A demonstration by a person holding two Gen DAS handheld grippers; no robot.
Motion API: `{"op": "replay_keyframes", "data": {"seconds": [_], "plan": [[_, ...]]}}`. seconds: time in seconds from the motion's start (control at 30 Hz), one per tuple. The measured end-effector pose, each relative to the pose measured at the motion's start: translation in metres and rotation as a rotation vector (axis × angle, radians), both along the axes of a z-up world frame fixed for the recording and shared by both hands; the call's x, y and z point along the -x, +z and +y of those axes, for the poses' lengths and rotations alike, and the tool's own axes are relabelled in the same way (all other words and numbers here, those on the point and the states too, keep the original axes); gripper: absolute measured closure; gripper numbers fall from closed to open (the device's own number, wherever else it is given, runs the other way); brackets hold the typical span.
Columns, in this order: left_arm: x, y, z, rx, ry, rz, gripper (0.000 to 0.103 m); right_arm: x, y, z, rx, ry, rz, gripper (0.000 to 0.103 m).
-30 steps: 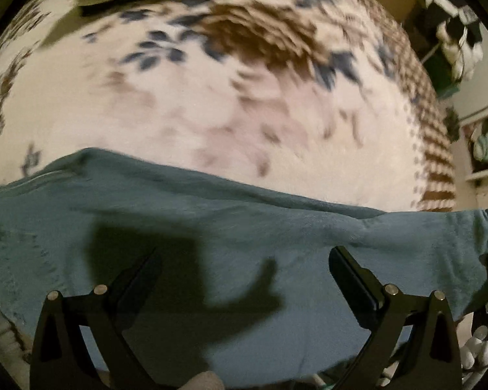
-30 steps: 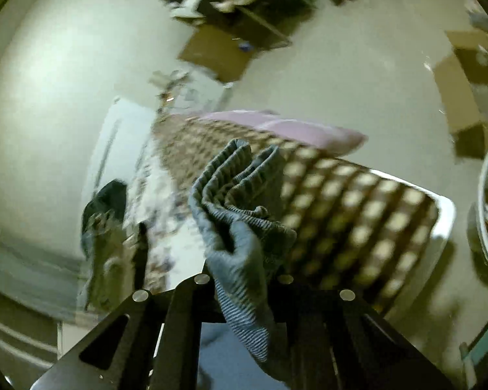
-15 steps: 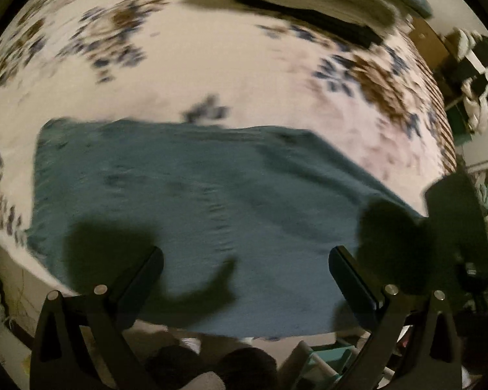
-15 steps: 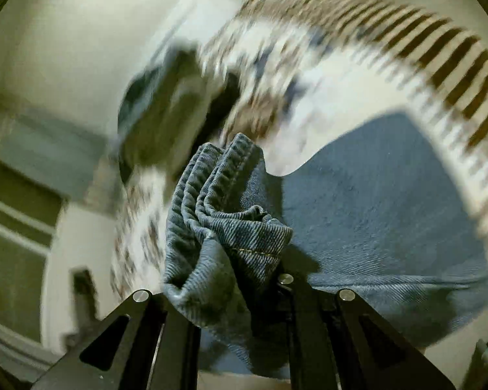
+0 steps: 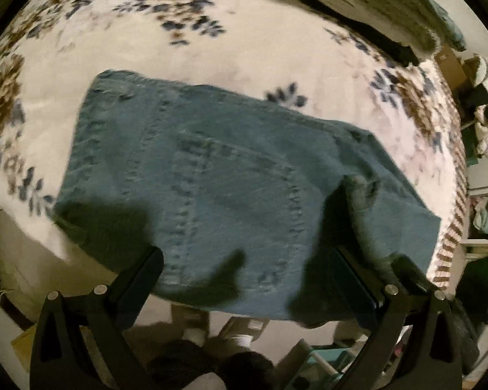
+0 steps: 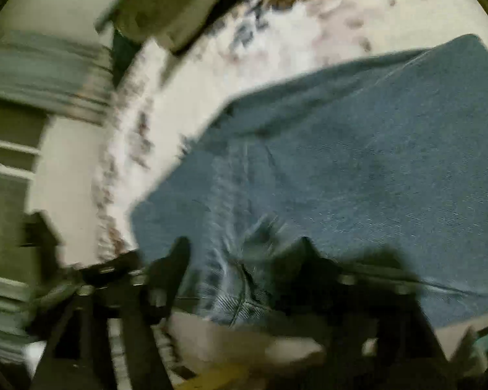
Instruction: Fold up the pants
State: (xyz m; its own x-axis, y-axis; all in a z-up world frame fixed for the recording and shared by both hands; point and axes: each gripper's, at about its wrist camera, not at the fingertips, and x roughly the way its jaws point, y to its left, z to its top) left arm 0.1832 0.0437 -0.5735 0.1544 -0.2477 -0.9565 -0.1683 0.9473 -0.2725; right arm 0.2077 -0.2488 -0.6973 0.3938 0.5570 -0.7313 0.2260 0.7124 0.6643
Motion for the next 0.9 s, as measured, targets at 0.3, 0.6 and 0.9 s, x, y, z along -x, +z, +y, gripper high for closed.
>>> {"op": "replay_keyframes", "data": {"seconds": [0.3,0.6,0.9], "plan": [[-0.03,-0.043,-0.068,0.079,-0.061,0.009,0.0,0.036,0.004,-0.072,0.187,-0.193,0.159,0.028],[-0.039,-0.052,-0.124,-0.001,-0.244,-0.114,0.079,0.044,-0.011,-0.109,0.266,-0.325,0.217,0.028],[-0.048,-0.033,-0.087,0.078,-0.196,-0.163,0.086,0.041,-0.009,-0.101,0.372,-0.309,0.268,0.028]]}}
